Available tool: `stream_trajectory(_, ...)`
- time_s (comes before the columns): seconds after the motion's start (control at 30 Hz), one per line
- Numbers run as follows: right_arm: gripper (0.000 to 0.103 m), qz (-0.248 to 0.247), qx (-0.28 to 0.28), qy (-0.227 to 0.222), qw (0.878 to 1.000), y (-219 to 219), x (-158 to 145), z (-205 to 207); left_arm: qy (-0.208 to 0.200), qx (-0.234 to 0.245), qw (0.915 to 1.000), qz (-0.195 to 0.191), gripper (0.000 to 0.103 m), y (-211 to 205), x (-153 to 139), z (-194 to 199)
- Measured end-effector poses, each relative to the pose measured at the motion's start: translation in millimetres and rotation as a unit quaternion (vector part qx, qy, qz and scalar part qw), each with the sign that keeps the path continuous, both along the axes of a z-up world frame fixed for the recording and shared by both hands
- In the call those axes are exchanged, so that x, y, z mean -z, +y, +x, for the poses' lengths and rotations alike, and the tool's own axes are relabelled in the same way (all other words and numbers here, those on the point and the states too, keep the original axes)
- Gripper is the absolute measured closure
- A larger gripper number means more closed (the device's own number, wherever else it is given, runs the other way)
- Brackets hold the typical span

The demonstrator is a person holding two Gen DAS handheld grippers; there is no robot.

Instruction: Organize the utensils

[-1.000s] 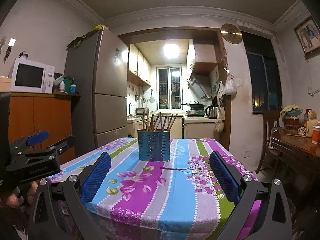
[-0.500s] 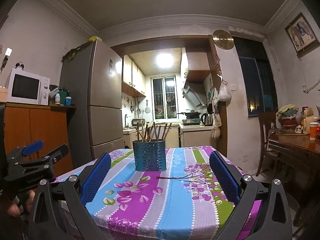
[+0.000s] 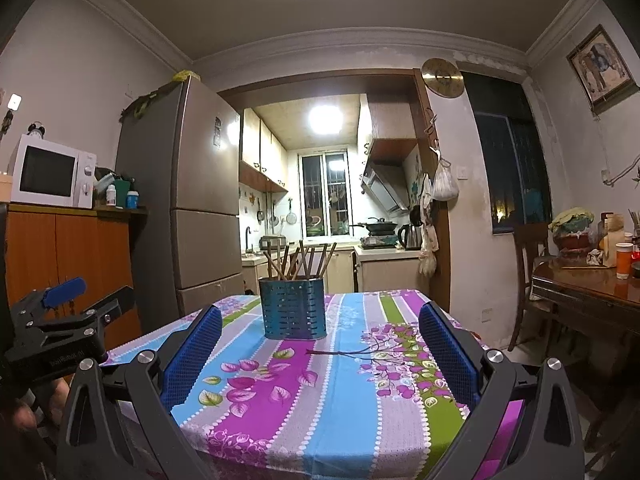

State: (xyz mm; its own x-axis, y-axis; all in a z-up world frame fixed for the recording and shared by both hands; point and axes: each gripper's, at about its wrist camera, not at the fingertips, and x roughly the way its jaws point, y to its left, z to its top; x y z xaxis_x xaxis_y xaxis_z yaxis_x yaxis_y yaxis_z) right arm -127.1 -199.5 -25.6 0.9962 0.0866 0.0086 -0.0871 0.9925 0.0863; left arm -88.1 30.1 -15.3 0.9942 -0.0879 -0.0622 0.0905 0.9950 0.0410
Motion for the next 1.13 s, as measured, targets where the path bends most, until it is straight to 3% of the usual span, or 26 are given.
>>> stream_trajectory(0.3, 0.005, 0.001, -0.003, -0.003, 1.000, -2, -1, -1, -0.028, 0.003, 0.9996, 0.004, 0.006, -6, 0, -5)
stream_trajectory(0.77, 0.005, -0.007, -0.013, 0.005, 1.000, 0, -2, 3, -0.021, 0.009, 0.9997, -0.001, 0.006, -8, -1, -1)
stream_trajectory(1.0, 0.005, -0.011, -0.013, 0.011, 1.000, 0, -2, 6, 0.059, 0.002, 0.9982, -0.009, 0.006, -5, 7, 31)
stream_trajectory(1.13, 0.005, -0.014, -0.010, 0.014, 1.000, 0, -2, 9, 0.082, -0.008, 0.9966, -0.002, 0.005, -4, 13, 39)
